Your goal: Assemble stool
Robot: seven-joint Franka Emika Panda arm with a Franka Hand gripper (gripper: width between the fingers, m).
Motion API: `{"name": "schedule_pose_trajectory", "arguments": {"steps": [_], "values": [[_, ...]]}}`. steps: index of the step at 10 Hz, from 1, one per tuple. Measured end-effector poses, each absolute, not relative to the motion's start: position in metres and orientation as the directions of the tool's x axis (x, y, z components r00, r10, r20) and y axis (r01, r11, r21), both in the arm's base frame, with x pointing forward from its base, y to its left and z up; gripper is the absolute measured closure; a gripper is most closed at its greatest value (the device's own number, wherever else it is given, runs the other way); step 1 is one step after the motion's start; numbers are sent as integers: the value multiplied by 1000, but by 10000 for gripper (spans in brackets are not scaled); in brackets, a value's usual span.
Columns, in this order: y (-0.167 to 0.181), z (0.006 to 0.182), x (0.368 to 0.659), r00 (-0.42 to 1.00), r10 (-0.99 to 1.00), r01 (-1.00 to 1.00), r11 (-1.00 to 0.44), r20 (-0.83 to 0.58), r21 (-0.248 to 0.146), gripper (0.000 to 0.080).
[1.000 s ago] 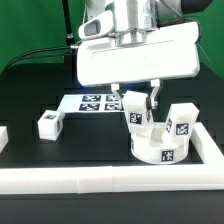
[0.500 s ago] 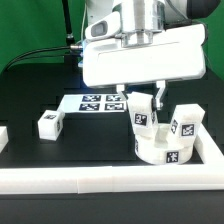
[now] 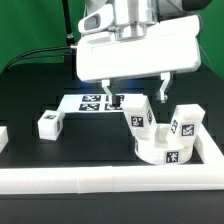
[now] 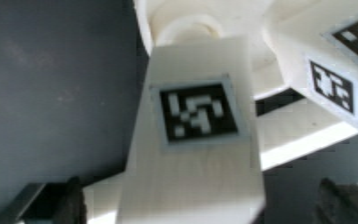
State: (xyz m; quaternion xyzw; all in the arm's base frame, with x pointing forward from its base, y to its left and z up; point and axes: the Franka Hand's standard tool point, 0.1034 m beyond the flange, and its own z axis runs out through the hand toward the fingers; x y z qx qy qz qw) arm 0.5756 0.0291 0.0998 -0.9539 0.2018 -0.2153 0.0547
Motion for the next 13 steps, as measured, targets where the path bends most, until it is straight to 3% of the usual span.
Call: {"name": "schedule_pose_trajectory", "arguments": {"steps": [2, 6, 9, 13], "values": [[18, 114, 582, 834, -409, -357, -912, 370, -204, 151], [21, 107, 579, 846, -409, -358, -911, 341, -205, 151], [17, 104, 576, 925, -342, -307, -929, 162, -208, 151], [20, 104, 567, 928, -346, -370, -896, -134, -245, 151]]}}
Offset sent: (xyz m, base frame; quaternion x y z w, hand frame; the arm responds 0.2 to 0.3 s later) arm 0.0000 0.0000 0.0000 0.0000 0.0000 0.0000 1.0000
